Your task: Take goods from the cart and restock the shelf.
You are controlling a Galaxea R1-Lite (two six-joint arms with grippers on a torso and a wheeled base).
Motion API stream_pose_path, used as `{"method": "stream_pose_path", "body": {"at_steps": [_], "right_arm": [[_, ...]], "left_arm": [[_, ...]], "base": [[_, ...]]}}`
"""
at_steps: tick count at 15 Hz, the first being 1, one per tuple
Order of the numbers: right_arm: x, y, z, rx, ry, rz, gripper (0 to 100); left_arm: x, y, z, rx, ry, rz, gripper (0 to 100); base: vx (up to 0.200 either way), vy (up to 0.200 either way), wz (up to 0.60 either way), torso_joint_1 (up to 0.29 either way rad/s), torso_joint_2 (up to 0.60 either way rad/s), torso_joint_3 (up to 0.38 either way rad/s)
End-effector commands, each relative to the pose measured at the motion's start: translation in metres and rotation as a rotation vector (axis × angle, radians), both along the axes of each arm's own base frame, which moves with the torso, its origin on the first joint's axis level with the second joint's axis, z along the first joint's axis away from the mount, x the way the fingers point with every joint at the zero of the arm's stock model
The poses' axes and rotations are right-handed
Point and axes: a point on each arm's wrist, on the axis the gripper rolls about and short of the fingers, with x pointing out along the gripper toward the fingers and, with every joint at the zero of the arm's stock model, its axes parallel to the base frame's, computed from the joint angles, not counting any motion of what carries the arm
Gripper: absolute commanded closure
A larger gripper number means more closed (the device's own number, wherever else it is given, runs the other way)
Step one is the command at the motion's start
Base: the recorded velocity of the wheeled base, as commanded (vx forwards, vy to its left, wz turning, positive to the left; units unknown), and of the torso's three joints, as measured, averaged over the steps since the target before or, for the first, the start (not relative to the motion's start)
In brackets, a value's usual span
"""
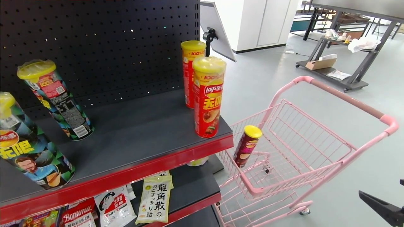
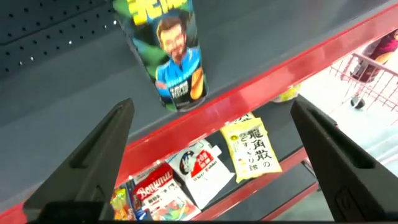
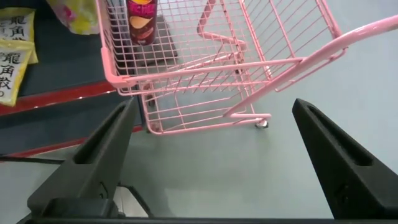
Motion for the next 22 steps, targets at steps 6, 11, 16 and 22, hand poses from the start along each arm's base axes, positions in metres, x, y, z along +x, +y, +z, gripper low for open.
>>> {"method": "stream_pose_path", "body": {"at_steps": [6,11,16,22], "right_arm": [[0.026,0.003,-0.008,-0.013,0.093,0.006,0],[0.072,0.008,-0.008,-0.01,0.138,0.002,0],[0.139,0.025,-0.018,0.098,0.133,0.051,0],[0.168,0.042,-0.033,0.118,0.132,0.105,0]], "left_arm": [[0.0,0.0,0.0,0.0,-0.001,0.0,0],[0.0,0.0,0.0,0.002,-0.003,0.006,0],[-0.007,0.001,-0.001,-0.015,-0.048,0.004,0],[-0.026,0.002,-0.005,-0.086,-0.122,-0.016,0]], "base": [[0.0,0.0,0.0,-0.155,0.41,0.255],[0.0,0.0,0.0,-0.13,0.39,0.244],[0.0,0.0,0.0,-0.005,0.02,0.012],[0.0,0.0,0.0,0.0,0.0,0.0]]}}
